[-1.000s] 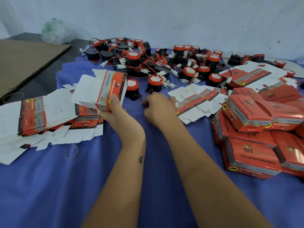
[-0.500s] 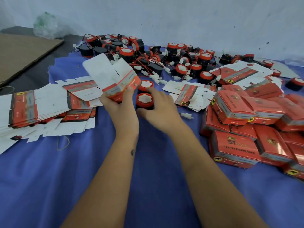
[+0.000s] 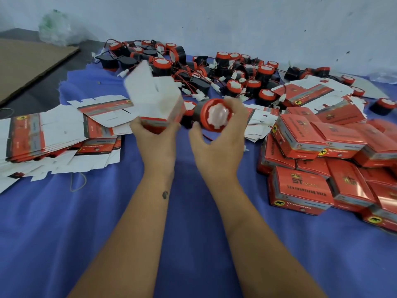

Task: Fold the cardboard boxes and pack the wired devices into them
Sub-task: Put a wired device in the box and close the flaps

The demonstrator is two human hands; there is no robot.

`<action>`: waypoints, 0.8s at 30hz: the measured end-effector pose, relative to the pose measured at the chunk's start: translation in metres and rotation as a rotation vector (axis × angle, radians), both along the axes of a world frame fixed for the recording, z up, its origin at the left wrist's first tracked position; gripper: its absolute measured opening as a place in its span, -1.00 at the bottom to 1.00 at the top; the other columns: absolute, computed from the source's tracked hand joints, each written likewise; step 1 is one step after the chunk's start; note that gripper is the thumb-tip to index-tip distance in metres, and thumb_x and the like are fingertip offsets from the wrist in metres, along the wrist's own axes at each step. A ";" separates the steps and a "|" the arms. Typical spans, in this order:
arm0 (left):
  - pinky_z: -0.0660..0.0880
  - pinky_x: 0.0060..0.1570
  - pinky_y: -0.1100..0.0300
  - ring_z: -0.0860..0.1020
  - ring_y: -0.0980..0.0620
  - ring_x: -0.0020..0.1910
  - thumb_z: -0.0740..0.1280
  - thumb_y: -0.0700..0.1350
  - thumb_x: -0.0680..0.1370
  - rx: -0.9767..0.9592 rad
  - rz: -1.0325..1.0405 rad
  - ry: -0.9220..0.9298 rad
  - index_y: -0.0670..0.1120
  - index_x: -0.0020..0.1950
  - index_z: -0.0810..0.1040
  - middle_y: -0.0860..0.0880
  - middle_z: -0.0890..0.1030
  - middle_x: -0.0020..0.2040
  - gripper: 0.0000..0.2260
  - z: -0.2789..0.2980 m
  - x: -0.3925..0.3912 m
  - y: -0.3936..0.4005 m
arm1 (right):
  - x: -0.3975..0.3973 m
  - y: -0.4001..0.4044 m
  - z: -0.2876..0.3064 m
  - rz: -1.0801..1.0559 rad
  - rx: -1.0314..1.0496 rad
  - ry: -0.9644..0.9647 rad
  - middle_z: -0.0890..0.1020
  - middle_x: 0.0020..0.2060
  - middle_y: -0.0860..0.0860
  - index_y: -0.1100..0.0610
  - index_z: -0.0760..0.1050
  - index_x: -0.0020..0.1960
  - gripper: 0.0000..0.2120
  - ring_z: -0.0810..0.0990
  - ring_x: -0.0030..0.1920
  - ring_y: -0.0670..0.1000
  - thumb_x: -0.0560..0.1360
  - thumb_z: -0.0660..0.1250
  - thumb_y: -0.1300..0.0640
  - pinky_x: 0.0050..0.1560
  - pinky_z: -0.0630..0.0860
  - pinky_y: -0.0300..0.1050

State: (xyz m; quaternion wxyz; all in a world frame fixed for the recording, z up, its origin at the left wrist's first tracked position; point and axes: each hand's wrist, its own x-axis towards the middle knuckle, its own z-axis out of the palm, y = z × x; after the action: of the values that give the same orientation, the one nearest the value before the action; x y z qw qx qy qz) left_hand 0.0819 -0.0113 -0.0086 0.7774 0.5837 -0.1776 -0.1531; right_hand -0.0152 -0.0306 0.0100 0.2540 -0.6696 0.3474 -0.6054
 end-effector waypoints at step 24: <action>0.42 -0.19 0.56 0.55 0.33 -0.08 0.44 -0.30 0.42 0.258 -0.331 -0.373 0.08 0.21 0.44 0.15 0.59 0.03 -0.54 -0.003 -0.004 0.002 | -0.013 -0.023 -0.009 0.184 -0.095 0.309 0.49 0.23 0.01 0.12 0.36 0.42 -0.41 0.46 0.23 -0.01 0.41 0.39 0.20 0.22 0.42 -0.23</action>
State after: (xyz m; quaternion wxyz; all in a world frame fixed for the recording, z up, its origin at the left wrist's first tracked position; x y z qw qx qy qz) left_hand 0.0781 -0.0092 -0.0120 0.6150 0.6588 -0.3897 -0.1893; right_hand -0.0283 -0.0535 0.0006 0.2200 -0.7949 0.2904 -0.4853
